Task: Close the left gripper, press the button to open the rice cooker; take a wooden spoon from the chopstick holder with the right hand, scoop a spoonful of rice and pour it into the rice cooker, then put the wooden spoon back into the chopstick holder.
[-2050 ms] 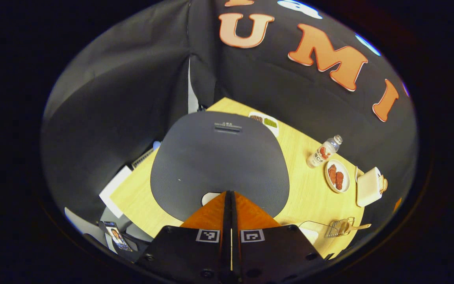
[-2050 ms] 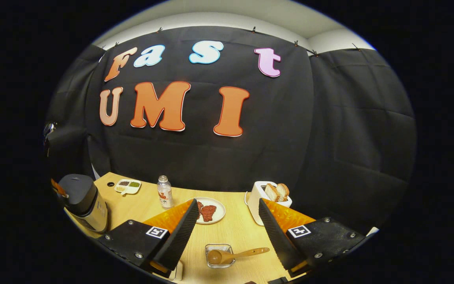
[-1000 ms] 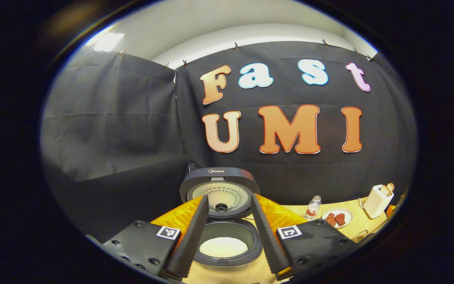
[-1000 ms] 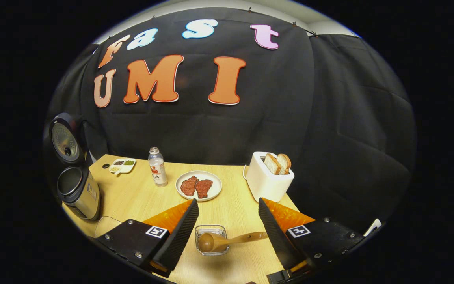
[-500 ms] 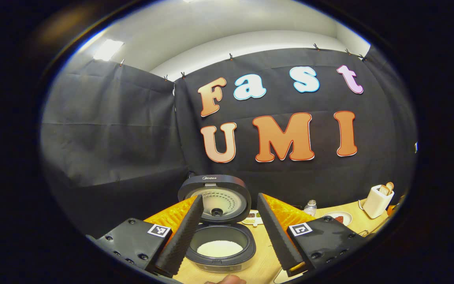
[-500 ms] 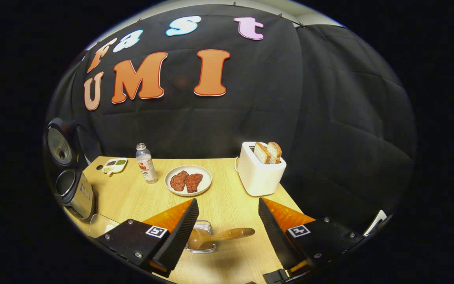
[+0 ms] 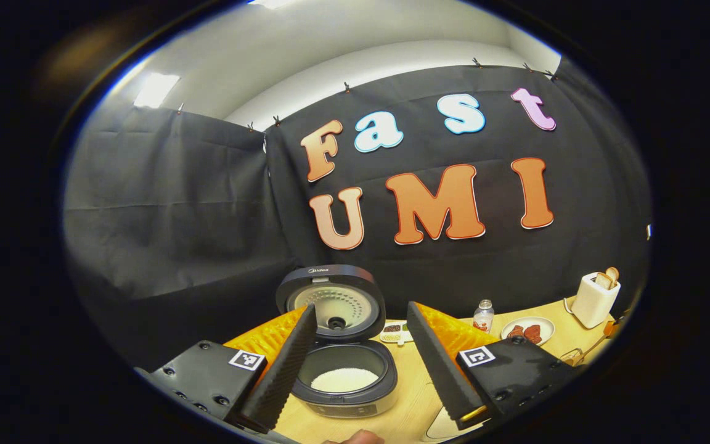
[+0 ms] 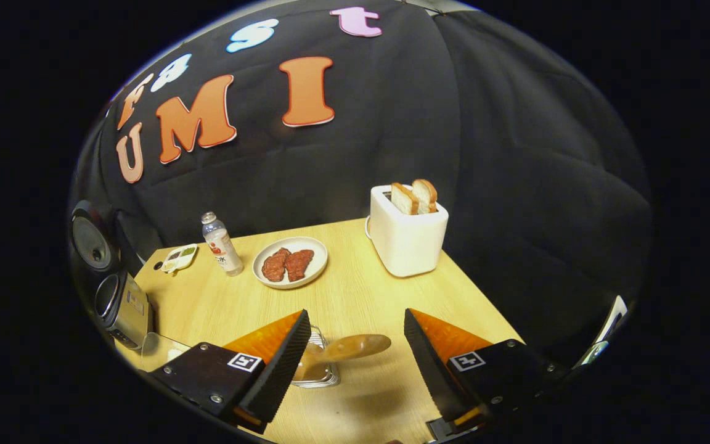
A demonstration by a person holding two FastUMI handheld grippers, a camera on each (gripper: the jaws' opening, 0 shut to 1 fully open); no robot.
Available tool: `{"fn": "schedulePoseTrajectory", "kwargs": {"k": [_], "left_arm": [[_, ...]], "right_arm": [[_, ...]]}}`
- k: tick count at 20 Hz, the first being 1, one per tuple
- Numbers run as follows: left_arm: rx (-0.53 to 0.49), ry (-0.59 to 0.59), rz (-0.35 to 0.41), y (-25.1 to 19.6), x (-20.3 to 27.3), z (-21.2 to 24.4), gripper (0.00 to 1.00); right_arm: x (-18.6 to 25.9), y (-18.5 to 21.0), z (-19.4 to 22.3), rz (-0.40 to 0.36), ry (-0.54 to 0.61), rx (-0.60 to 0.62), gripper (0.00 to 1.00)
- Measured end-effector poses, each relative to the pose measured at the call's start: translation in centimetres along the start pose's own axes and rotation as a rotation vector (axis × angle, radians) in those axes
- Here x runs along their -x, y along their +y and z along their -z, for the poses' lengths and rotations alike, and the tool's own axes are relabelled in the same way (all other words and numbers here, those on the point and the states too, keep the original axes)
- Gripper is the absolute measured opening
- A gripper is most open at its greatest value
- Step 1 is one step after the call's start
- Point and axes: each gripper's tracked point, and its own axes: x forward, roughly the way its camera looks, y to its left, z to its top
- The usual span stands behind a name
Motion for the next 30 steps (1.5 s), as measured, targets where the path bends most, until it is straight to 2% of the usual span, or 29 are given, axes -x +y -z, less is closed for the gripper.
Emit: {"fn": "schedulePoseTrajectory", "kwargs": {"k": [1,7,9,11,13,14,16,17,20,28,30], "left_arm": [[-0.002,0.001,-0.005,0.0,0.1,-0.2,0.91],[-0.029,0.002,-0.035,0.4,1.0,-0.4,0.91],[-0.036,0.009,-0.037,0.5,1.2,-0.4,0.91],[-0.048,0.015,-0.041,0.6,1.2,-0.4,0.91],[-0.052,0.013,-0.045,0.9,1.3,-0.5,0.91],[-0.052,0.019,-0.044,1.0,1.3,-0.3,0.93],[-0.05,0.03,-0.042,1.2,1.2,0.2,0.98],[-0.046,0.029,-0.04,1.3,1.1,0.1,1.0],[-0.043,0.034,-0.042,1.9,0.9,0.3,0.91],[-0.012,0.048,-0.035,4.6,-0.2,1.8,1.0],[-0.003,0.049,-0.034,5.5,-0.7,2.1,0.96]], "right_arm": [[-0.6,-0.2,0.7,-0.004,0.018,-0.026,0.95],[-3.0,2.3,4.1,-0.099,0.101,-0.174,0.93],[-3.6,3.0,4.3,-0.12,0.099,-0.206,0.85],[-4.2,3.3,4.3,-0.119,0.089,-0.215,0.71],[-4.1,3.5,4.1,-0.116,0.084,-0.221,0.51],[-4.3,3.9,3.9,-0.129,0.084,-0.233,0.35],[-3.8,4.9,3.5,-0.146,0.078,-0.236,0.26],[-3.9,5.0,3.4,-0.14,0.075,-0.223,0.24],[-3.9,5.7,3.1,-0.118,0.074,-0.178,0.19],[-4.0,6.7,1.9,-0.02,0.108,-0.164,0.15],[-3.2,6.6,0.5,0.011,0.082,-0.158,0.15]]}}
